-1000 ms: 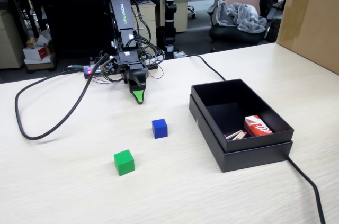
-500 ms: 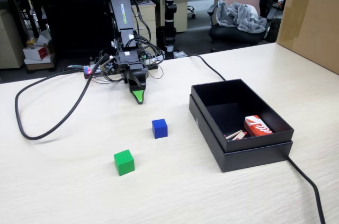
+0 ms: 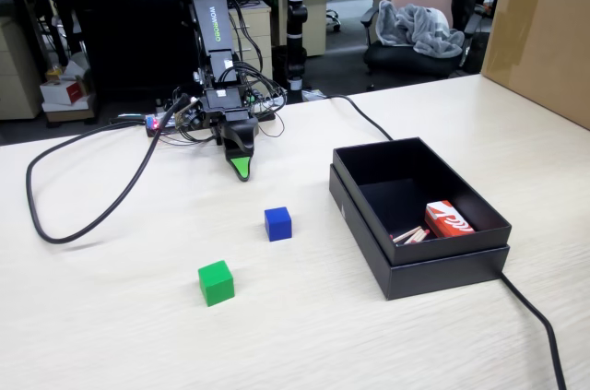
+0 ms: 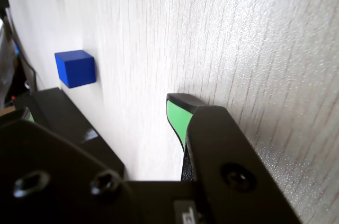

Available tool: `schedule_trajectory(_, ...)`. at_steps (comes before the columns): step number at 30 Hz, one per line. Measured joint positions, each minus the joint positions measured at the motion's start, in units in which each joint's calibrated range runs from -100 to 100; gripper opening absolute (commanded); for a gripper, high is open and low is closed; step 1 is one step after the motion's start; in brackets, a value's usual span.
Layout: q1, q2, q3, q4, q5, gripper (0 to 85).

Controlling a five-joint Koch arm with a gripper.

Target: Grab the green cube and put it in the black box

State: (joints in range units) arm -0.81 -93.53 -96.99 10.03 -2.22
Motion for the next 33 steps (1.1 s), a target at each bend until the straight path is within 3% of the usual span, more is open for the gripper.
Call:
schedule_trajectory(18,-0.1,-0.26,0.0,-0.15,0.0,48.0)
schedule_trajectory(29,-1.32,-5.83,2.56,-8.83,0.0,47.5)
schedule_trajectory(33,-2.25,-5.83,8.67,-18.97,-0.05,47.5)
